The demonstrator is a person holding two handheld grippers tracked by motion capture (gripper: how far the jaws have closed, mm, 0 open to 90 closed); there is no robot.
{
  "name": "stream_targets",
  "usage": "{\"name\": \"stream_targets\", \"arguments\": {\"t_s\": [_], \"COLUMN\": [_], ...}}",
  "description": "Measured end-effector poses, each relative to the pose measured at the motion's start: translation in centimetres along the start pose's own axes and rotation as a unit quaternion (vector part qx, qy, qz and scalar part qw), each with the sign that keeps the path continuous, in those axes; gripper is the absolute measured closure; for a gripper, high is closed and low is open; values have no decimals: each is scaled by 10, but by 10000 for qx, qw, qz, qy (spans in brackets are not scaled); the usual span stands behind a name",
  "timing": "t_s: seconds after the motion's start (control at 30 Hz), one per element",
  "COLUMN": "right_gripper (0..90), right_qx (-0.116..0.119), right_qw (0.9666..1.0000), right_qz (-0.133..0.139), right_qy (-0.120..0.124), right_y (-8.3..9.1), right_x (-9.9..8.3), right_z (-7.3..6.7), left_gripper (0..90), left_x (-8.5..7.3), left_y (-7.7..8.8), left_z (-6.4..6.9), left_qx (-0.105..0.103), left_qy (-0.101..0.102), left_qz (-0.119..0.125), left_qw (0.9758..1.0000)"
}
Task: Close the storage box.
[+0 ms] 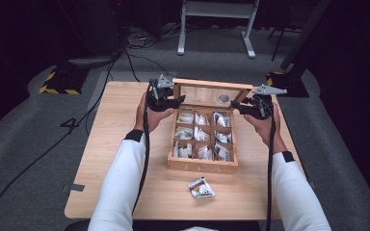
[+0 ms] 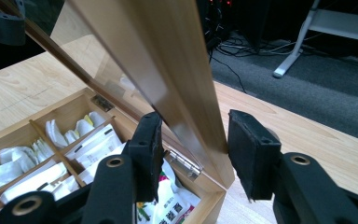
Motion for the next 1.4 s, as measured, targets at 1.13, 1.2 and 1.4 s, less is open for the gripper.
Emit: {"name": "stream_targets", "arguments": {"t_s": [1.13,1.2,1.4], "right_gripper": [524,521,507], "right_qx": [202,219,239], "right_qw": [9994,9992,9990], "right_qz": [153,164,179], "right_qy": [237,290,343], "right_y": [32,34,38], "right_x": [4,4,1], "right_z": [-21,-23,-26], "left_gripper": [494,493,492], "left_x": [-2,-3,-5], "left_y": [31,32,38], "left_z": [20,21,24], "left_qx": [-126,-126,-201], "left_qy": [-267,-282,-298], "left_qz": [52,48,61], "left_qw": [9996,9995,9993]}}
Point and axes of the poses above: each handheld gripper's, and its own axes: y roughly backward along the jaws, x roughly out of its top, z roughly to its right, the point moved 4 cm from there along -y, roughly forward along the jaws, and after that the axes turned 9 degrees about z, right-handed, at the moved point
